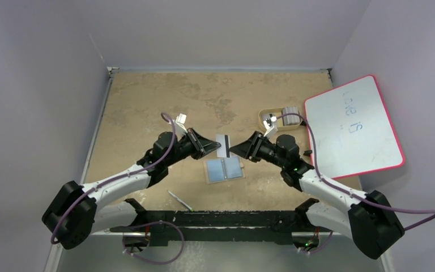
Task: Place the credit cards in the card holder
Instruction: Pick up the credit card from the storage box, then insert the credit card into the card holder.
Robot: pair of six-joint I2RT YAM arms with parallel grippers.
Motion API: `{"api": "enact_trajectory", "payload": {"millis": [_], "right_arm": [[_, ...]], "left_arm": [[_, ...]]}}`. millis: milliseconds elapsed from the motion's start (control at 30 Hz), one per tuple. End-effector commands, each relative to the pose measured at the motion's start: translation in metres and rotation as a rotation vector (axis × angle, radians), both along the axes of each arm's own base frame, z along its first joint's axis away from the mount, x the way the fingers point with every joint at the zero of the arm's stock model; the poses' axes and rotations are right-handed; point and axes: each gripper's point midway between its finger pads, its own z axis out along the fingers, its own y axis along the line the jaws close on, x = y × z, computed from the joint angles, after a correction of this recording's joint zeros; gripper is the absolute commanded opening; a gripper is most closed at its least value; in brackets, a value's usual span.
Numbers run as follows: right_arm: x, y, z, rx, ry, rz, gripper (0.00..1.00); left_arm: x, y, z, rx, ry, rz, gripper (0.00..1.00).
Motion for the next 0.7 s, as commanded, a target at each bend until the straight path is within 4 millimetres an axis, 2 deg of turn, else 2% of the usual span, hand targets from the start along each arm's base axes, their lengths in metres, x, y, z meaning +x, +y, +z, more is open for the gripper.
{"api": "enact_trajectory", "payload": {"millis": [0, 133, 200, 333, 600, 667], "right_arm": [[0.017, -0.011, -0.024, -0.196, -0.008, -0.055, 0.49], [0.011, -0.016, -0.075, -0.365, 0.113, 0.002, 0.56], [0.020, -0.023, -0.092, -0.462, 0.117, -0.012, 0.56], [0.024, -0.030, -0.116, -0.549, 0.156, -0.021, 0.53], [0.022, -0.038, -0.130, -0.597, 0.179, -0.031, 0.43], [0.020, -0.039, -0.134, -0.605, 0.185, -0.029, 0.42]], "left_arm": [[0.007, 0.010, -0.028, 0.100, 0.007, 0.046, 0.00], [0.004, 0.012, -0.066, 0.159, 0.075, 0.048, 0.00], [0.003, 0.012, -0.087, 0.166, 0.119, 0.048, 0.00], [-0.006, 0.001, -0.104, 0.105, 0.175, -0.003, 0.00], [-0.014, -0.004, -0.131, 0.166, 0.244, -0.010, 0.00], [-0.015, -0.005, -0.131, 0.165, 0.236, -0.011, 0.00]]}}
